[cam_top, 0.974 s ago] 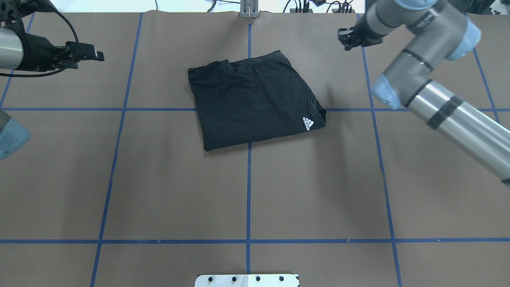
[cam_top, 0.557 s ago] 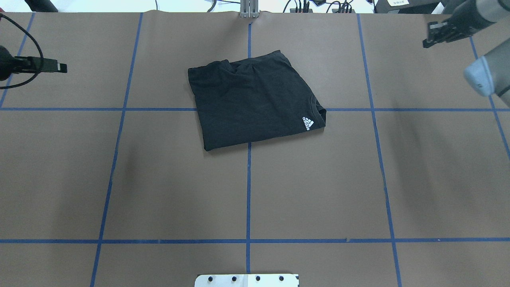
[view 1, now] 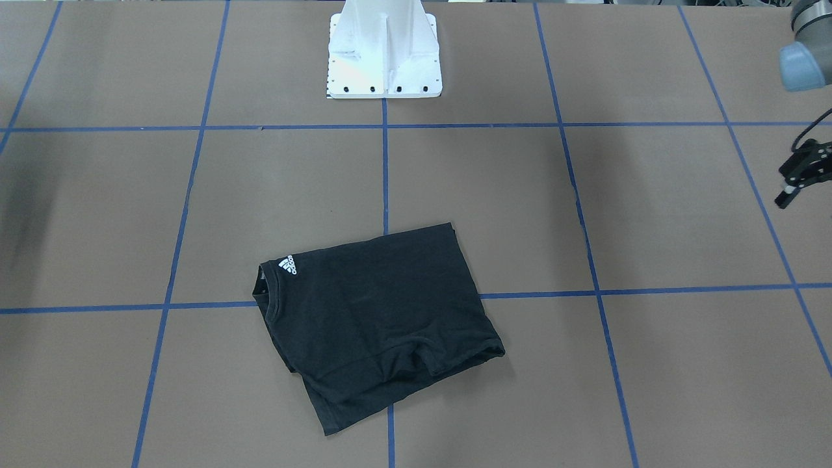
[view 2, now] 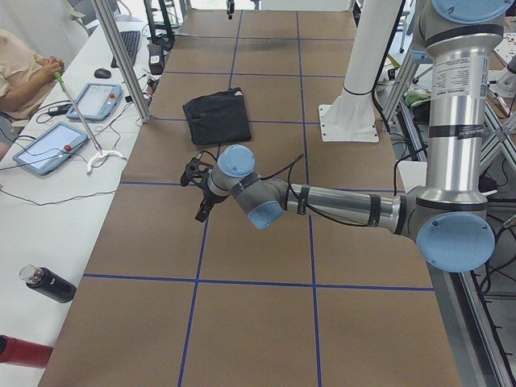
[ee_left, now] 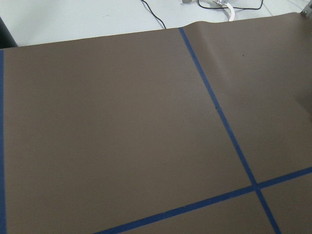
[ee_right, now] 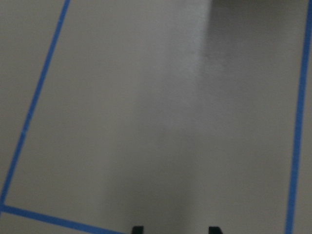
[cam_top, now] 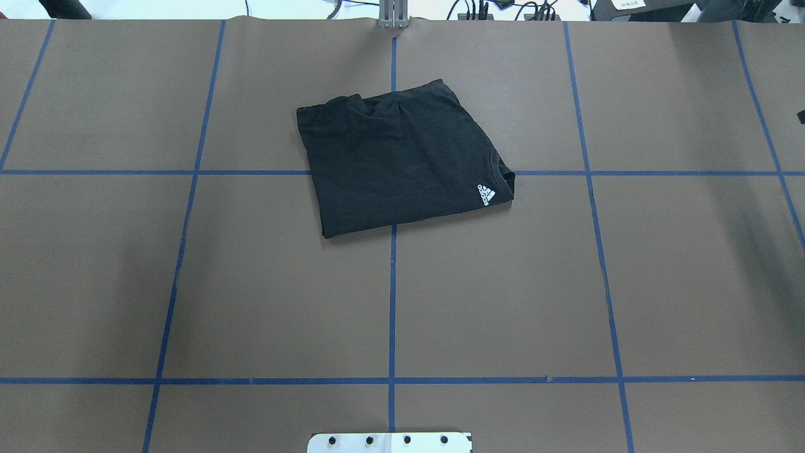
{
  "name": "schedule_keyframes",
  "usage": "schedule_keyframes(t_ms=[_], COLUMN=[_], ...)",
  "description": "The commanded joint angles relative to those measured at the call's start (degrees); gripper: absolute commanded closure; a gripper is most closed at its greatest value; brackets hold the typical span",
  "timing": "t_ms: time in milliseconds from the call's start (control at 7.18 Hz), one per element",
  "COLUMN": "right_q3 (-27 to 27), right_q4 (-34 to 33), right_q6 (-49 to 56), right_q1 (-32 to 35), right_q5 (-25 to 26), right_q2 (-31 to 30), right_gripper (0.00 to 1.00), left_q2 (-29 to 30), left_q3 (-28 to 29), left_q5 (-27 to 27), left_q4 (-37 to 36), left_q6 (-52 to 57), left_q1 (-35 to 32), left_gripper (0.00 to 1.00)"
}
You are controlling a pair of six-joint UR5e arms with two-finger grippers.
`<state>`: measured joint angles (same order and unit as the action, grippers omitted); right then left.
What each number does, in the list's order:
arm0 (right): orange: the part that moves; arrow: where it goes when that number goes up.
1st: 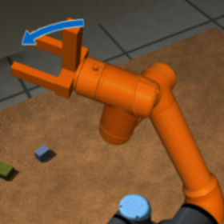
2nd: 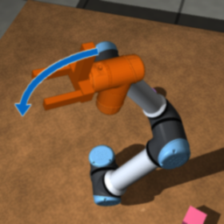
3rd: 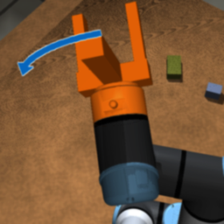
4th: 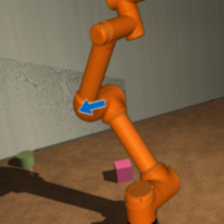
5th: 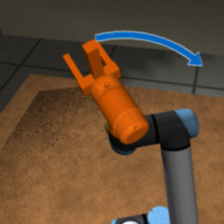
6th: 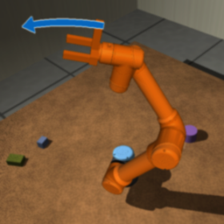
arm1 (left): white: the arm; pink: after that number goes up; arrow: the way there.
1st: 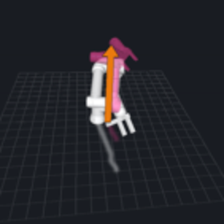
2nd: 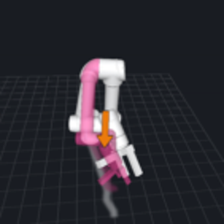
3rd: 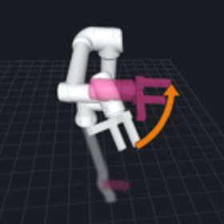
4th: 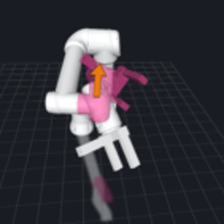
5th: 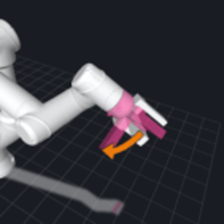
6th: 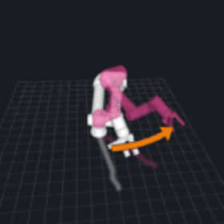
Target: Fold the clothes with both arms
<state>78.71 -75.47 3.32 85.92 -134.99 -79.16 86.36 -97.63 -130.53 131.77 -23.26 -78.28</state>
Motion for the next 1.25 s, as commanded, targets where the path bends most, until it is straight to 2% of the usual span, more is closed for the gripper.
schedule_keyframes(t_ms=[0,278,418,557,696,835,1113], right_q3=[1.53,2.94,3.99,7.91,12.74,17.48,20.24], right_q4=[-18.69,-21.63,-21.91,-24.17,-27.94,-32.59,-32.81], right_q6=[20.79,21.20,21.12,20.33,20.15,18.84,17.25], right_q1=[8.79,9.45,9.27,8.31,6.56,5.67,3.83], right_q5=[2.43,3.58,6.20,6.49,6.49,7.71,8.69], right_q2=[-0.03,-0.21,-0.12,-2.03,-3.53,-4.07,-6.52], right_gripper=[0.00,0.00,0.00,0.00,0.00,0.00,0.00], left_q2=[-2.68,-7.93,-8.22,-8.39,-7.44,-4.21,-4.53], left_q3=[-0.80,-2.47,-4.39,-6.41,-8.78,-8.54,-8.45], left_q5=[-3.47,-4.03,-4.20,-4.47,-4.29,-4.12,-4.29], left_q4=[-9.39,-9.78,-9.96,-10.05,-14.22,-18.79,-19.19], left_q6=[6.56,6.13,5.95,6.12,5.95,6.03,6.21], left_q1=[-4.59,-5.75,-6.62,-8.02,-7.68,-7.33,-7.59], left_gripper=[0.00,0.00,0.00,0.00,0.00,0.00,0.00])
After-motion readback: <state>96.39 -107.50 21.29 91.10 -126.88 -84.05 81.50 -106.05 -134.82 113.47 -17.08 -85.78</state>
